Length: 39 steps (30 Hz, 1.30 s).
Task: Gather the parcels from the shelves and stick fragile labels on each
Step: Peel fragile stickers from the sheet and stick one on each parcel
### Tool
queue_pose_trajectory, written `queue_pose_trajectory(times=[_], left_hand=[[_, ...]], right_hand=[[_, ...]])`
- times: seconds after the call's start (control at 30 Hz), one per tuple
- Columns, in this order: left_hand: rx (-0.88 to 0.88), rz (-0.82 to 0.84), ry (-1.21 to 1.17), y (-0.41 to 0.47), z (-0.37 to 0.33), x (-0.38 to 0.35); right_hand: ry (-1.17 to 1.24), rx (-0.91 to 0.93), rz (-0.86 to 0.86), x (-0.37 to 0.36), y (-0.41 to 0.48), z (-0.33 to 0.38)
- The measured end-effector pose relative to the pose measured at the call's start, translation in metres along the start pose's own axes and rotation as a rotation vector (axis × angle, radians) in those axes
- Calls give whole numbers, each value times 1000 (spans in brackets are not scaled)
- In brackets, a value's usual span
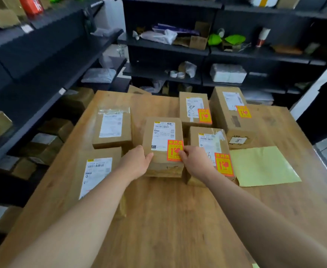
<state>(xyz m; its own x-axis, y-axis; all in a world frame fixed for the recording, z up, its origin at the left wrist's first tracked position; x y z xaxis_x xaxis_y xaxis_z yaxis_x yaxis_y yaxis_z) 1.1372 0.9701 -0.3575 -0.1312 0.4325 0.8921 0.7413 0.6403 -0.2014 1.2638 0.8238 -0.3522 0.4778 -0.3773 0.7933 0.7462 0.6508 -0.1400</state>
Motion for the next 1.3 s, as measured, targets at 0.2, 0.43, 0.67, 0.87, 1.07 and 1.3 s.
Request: queue_pose_trajectory(times=[0.2,0.43,0.67,0.87,1.07,1.3], left_hand=[[-31,73,37,24,17,-21],[-148,-27,38,23,10,1],[-169,-251,313,40,41,85],[11,-161,201,58,113,109],[111,103,12,90,152,76],[89,-25,-159,92,153,84]], right_hand=[[-80,-132,50,-29,21,-8],[-201,-69,-46,-21,30,9],[-303,231,-47,-28,67,97],[-299,249,118,-83,99,151],[-311,151,280,-124,122,154],[-222,157,252,-111,121,158]])
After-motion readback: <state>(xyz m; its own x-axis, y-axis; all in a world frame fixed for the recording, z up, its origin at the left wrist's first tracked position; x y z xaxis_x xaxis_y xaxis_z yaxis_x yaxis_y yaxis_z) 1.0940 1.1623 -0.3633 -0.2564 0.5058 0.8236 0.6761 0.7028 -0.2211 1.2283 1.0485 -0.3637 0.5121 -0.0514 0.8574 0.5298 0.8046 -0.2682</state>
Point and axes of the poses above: each hand's wrist, its own y-axis towards the middle knuckle, its own x-axis out of the back of the hand, z = x × y, the point moved 8 cm from there along y, towards the middle knuckle, and after that the axes turned 2 degrees about y, right-handed, at the moved point
